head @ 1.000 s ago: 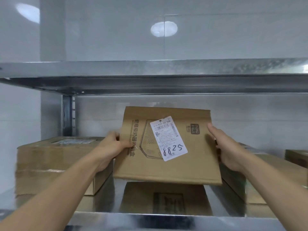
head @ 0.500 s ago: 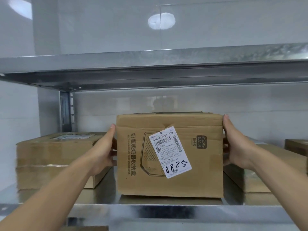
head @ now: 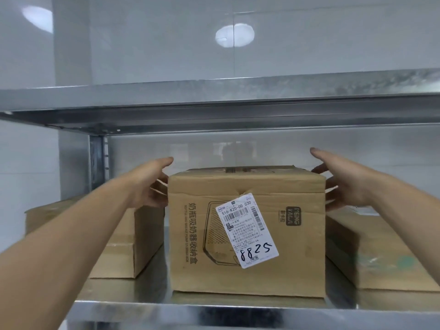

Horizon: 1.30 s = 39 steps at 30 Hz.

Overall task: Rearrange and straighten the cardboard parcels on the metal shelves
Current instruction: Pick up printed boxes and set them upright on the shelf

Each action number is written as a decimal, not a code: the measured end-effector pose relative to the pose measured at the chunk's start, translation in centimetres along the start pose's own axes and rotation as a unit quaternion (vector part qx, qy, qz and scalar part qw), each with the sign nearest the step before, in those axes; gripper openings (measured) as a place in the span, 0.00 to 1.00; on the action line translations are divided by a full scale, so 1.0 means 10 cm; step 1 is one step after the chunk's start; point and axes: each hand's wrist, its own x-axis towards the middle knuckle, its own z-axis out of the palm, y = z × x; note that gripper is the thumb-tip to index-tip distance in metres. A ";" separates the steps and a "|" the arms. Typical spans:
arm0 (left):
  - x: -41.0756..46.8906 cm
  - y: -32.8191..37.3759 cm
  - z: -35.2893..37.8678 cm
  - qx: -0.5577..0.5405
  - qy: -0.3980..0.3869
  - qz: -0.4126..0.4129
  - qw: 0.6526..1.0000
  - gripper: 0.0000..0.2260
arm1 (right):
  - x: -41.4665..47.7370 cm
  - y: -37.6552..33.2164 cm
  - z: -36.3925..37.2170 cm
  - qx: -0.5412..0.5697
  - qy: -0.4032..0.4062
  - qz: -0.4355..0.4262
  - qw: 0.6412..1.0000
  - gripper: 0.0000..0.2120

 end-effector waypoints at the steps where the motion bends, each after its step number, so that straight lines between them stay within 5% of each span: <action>1: 0.03 0.08 0.02 0.023 -0.008 -0.007 1.000 0.26 | 0.01 -0.09 0.02 -0.018 -0.012 0.011 1.000 0.32; 6: 0.16 0.32 0.10 0.140 -0.060 -0.056 0.987 0.26 | 0.18 -0.29 0.12 -0.118 -0.022 0.044 0.992 0.34; 9: 0.27 0.33 0.14 0.169 -0.071 -0.053 0.982 0.22 | 0.26 -0.25 0.14 -0.176 -0.037 0.046 0.983 0.26; 29: 0.48 0.30 0.20 0.205 -0.092 -0.033 0.974 0.14 | 0.29 -0.27 0.22 -0.269 -0.031 0.024 0.962 0.21; 39: 0.16 -0.21 0.09 -0.063 -0.031 -0.019 0.997 0.17 | 0.06 -0.19 0.26 -0.231 0.025 0.001 0.973 0.16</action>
